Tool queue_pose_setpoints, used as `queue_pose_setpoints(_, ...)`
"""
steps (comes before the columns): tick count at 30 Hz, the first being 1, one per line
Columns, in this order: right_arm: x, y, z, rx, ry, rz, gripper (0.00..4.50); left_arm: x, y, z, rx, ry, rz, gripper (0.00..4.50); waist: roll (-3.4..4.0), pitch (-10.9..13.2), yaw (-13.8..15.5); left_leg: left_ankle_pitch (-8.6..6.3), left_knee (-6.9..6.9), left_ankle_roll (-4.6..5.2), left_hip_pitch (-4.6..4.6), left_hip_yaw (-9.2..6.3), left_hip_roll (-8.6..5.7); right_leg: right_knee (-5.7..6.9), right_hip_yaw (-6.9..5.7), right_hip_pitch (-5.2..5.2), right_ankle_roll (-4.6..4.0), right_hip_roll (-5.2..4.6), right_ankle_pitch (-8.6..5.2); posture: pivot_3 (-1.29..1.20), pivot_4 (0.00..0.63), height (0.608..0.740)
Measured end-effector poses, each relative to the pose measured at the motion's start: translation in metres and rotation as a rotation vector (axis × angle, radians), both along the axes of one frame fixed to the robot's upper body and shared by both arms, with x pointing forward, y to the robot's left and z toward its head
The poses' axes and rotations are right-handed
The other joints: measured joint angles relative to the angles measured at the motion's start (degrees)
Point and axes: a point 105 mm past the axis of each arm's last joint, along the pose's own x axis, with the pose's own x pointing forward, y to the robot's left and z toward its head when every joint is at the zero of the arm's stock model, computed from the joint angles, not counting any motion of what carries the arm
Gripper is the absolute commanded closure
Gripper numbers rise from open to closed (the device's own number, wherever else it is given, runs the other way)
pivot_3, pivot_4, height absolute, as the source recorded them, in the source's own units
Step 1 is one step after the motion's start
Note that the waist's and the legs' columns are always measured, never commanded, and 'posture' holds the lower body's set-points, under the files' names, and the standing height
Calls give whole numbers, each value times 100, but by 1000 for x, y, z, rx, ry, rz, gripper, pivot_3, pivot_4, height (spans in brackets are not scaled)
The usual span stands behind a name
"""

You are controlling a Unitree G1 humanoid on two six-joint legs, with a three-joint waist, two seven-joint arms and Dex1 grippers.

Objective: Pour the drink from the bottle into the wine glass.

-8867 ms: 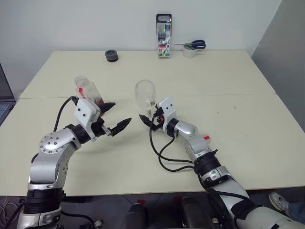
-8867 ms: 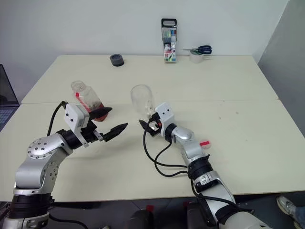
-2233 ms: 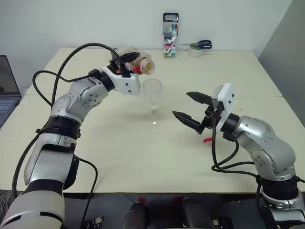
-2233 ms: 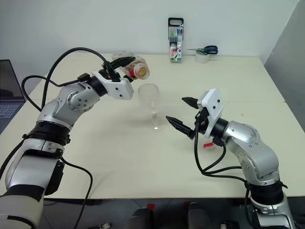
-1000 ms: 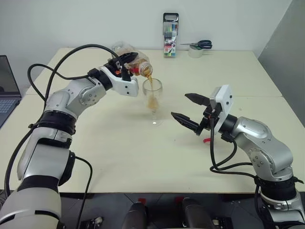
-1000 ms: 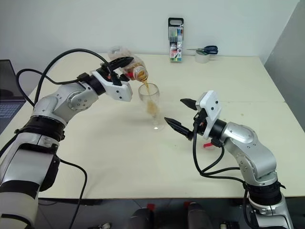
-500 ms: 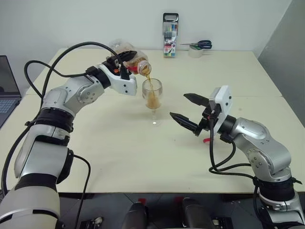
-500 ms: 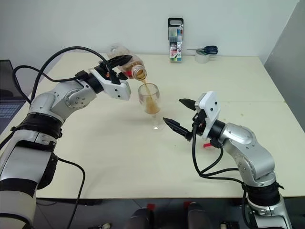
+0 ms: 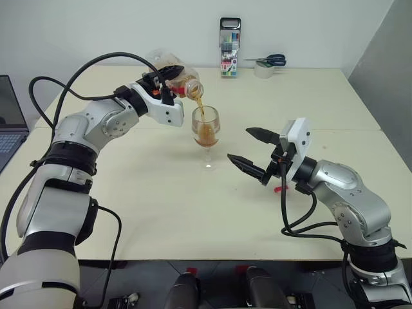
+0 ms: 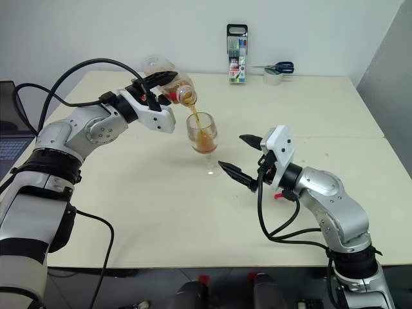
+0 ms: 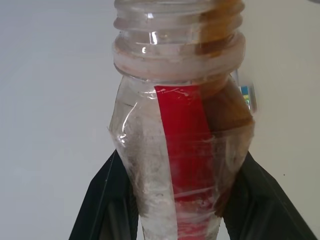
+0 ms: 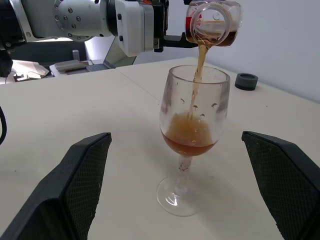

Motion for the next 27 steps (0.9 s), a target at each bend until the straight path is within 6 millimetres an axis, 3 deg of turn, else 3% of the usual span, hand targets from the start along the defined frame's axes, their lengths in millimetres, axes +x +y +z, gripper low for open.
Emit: queue_pose_setpoints(27,-2,2,-2,-9,-22,11,0,1,-2,7,12,-38,-10,2791,0,0,-11,0,2,-1,0,0,-1,6,0,-2,0,0,0,0,150,740)
